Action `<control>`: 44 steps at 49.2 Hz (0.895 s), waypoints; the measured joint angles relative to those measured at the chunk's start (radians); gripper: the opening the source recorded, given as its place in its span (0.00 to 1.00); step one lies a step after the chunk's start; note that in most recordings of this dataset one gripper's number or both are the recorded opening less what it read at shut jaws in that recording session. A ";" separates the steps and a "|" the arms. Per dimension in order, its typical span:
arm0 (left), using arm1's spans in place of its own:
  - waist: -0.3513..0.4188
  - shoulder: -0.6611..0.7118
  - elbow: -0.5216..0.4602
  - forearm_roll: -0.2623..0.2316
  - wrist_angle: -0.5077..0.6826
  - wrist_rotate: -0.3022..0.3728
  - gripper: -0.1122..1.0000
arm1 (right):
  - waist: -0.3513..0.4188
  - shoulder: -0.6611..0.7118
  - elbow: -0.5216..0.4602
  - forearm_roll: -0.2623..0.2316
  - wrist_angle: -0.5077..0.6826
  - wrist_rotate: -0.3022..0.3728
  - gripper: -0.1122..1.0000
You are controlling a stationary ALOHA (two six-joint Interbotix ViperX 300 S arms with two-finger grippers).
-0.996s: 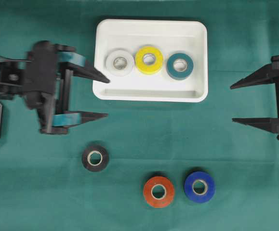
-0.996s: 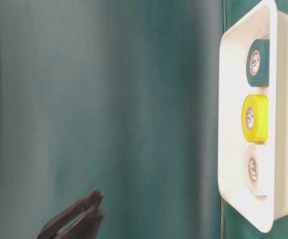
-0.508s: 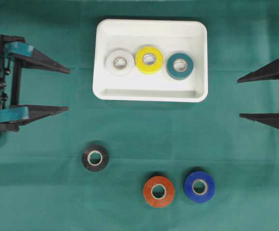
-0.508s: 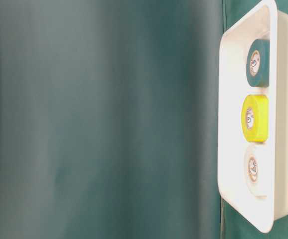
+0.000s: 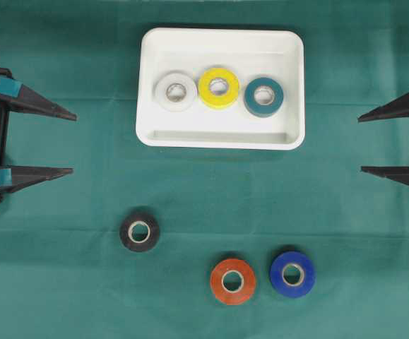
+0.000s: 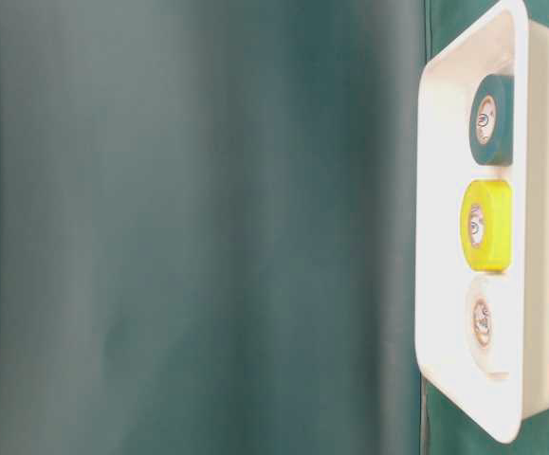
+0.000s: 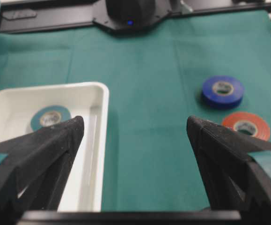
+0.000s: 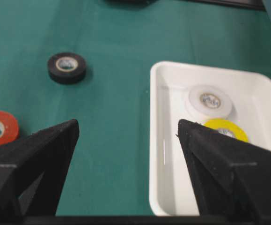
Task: Pick up the tape from a random location and place it into the white case.
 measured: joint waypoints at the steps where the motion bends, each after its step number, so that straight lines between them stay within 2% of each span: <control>1: 0.000 -0.002 0.008 0.000 -0.011 0.000 0.98 | 0.000 -0.002 0.003 0.000 -0.002 0.000 0.85; 16: 0.000 -0.014 0.080 0.000 -0.106 0.000 0.98 | 0.009 0.011 0.034 0.000 -0.040 0.000 0.85; 44: 0.000 -0.014 0.084 0.000 -0.114 -0.002 0.98 | 0.009 0.015 0.034 -0.002 -0.044 0.000 0.85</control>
